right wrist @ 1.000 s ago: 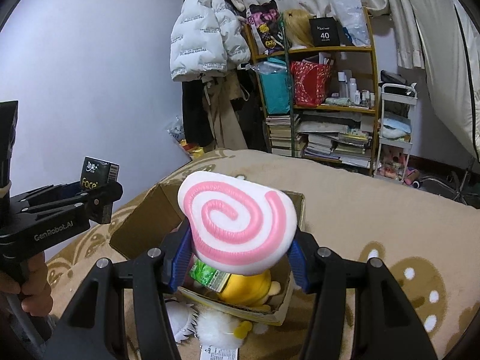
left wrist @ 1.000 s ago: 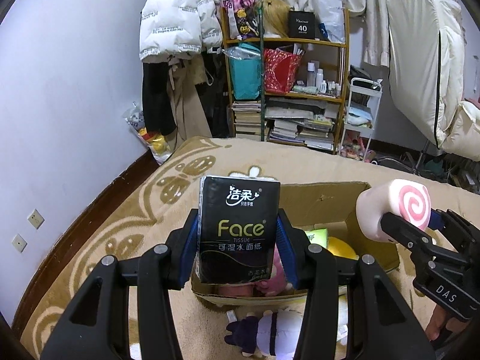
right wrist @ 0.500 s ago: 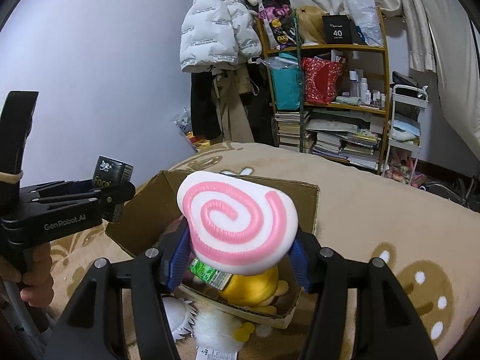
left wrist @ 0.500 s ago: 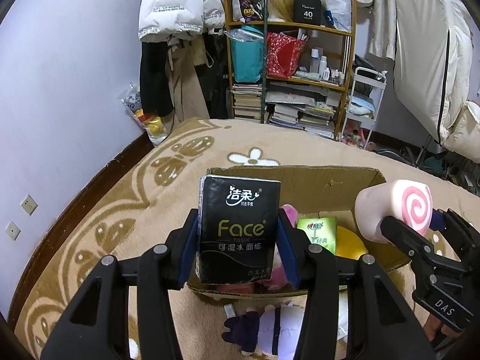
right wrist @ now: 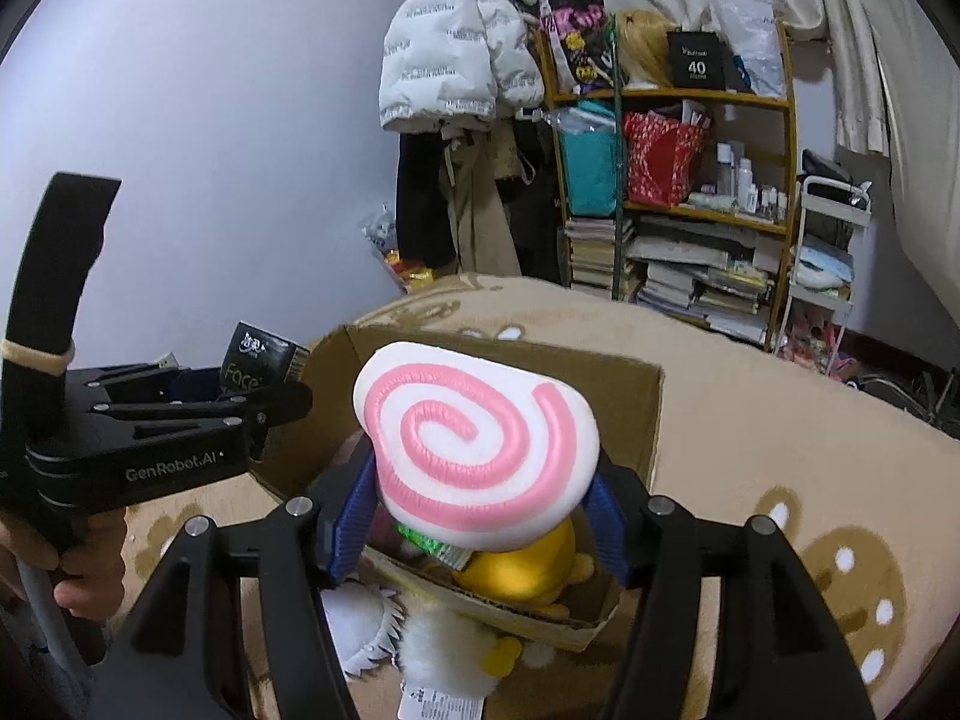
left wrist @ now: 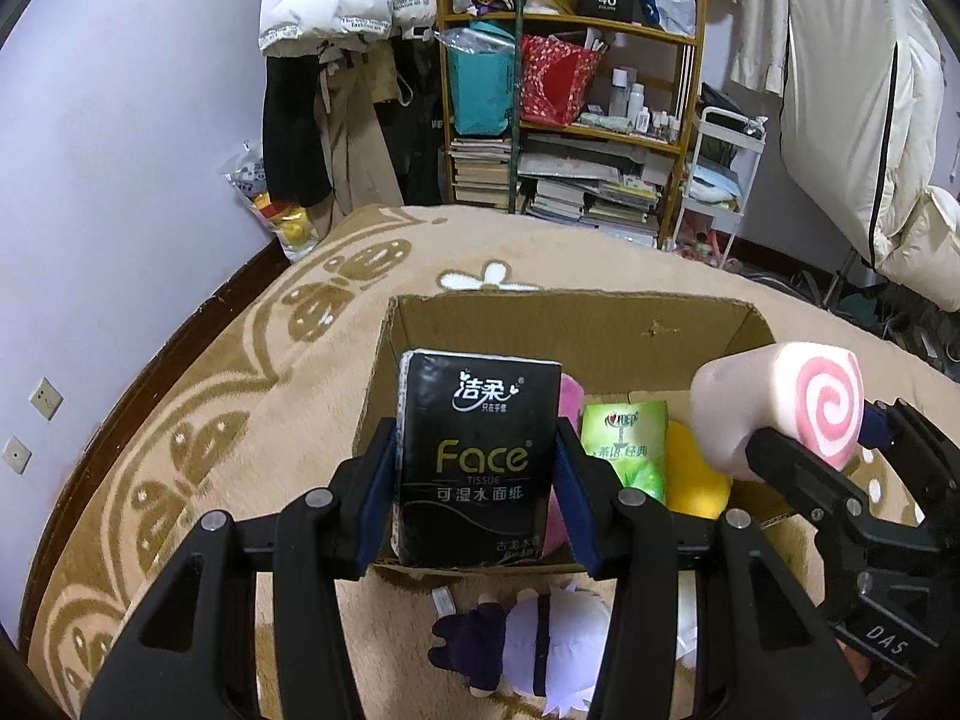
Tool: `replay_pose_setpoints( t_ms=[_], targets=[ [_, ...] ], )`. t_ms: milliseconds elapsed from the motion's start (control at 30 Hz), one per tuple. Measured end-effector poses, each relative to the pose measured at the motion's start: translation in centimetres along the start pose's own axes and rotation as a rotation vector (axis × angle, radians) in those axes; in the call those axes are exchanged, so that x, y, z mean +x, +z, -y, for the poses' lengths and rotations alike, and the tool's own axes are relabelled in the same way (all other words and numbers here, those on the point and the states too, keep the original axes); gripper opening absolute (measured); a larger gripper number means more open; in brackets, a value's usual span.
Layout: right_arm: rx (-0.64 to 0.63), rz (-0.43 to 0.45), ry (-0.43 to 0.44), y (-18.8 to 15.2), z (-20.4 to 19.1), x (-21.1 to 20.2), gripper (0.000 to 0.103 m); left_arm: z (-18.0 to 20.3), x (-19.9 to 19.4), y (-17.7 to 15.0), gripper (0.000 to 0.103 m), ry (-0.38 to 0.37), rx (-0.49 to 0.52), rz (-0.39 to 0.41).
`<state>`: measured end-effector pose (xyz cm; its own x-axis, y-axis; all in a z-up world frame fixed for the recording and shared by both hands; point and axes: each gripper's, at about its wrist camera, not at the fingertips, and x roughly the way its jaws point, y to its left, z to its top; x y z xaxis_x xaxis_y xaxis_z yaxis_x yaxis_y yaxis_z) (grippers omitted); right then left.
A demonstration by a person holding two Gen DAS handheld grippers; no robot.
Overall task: Organize soft objects
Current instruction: 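Open both grippers to drop the Face pack and swirl cushion into the box, then move left gripper to the purple-white plush doll while right gripper moves to the white fluffy plush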
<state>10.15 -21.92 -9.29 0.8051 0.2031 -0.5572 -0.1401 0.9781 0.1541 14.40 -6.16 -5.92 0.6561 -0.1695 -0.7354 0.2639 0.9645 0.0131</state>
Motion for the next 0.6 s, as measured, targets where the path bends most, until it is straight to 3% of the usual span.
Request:
replay_pose_setpoints(
  t_ms=[400, 500, 600],
  targets=[
    [-0.024, -0.053, -0.002, -0.9, -1.0, 0.3, 0.071, -0.1, 0.2, -0.5, 0.061, 0.037, 0.007, -0.056],
    [-0.026, -0.068, 0.0, -1.0, -1.2, 0.3, 0.074, -0.2, -0.4, -0.6, 0.069, 0.043, 0.004, -0.054],
    [-0.027, -0.075, -0.006, -1.1, -1.4, 0.2, 0.079, -0.3, -0.9, -0.7, 0.07, 0.039, -0.003, -0.062]
  ],
)
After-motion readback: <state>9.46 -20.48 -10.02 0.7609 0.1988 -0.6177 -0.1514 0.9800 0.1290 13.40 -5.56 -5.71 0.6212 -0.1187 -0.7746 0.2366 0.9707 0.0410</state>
